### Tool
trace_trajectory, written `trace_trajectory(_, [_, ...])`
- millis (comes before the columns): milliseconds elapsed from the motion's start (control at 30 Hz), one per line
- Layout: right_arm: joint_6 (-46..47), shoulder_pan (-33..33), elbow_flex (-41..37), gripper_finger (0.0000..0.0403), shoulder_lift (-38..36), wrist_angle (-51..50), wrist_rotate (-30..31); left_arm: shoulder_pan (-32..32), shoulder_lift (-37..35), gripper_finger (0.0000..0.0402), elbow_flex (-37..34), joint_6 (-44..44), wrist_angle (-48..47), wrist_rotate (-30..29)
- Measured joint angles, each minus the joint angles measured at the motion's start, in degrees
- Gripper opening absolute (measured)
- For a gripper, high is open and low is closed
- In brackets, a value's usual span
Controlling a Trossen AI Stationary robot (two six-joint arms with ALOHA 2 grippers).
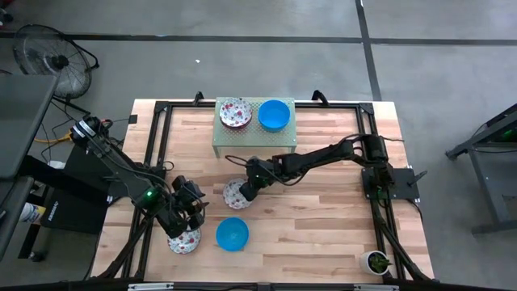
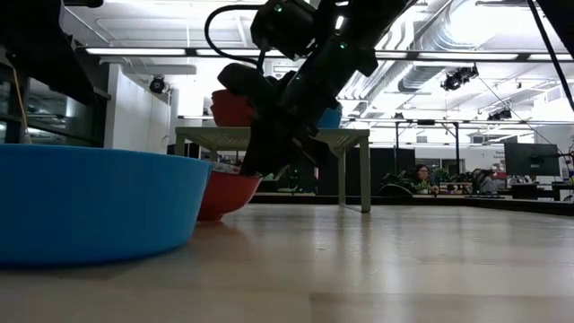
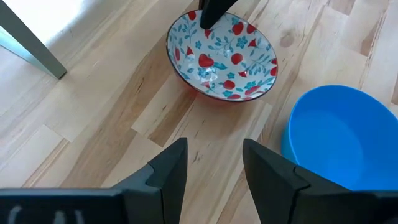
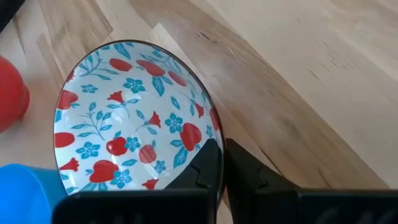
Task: Pick & Place Mini bowls
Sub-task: Stack the white and red bowl on top of the stacked white and red bowls on the shelf
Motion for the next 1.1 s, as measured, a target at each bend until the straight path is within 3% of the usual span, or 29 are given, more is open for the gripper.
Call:
trace_trajectory(367, [-2.2,0.0,-0.2,0.0002,-1.7,-2.1,-1.5,0.0,0.0,0.0152,0.0,0.0,0.3,0.0])
trace_trajectory(900, [-4.3,-0.3,-0.1,0.0000,-12.7,-11.0,-4.0,0.0,-4.6,0.0152,0.1,2.5,-1.1,-5.4])
trace_trajectory(1100, [-8.6,-2.7,6.9,0.0000,-17.4,-19.5,-4.5,0.0,-6.1,0.0152,0.1,3.4,-1.6,-8.9])
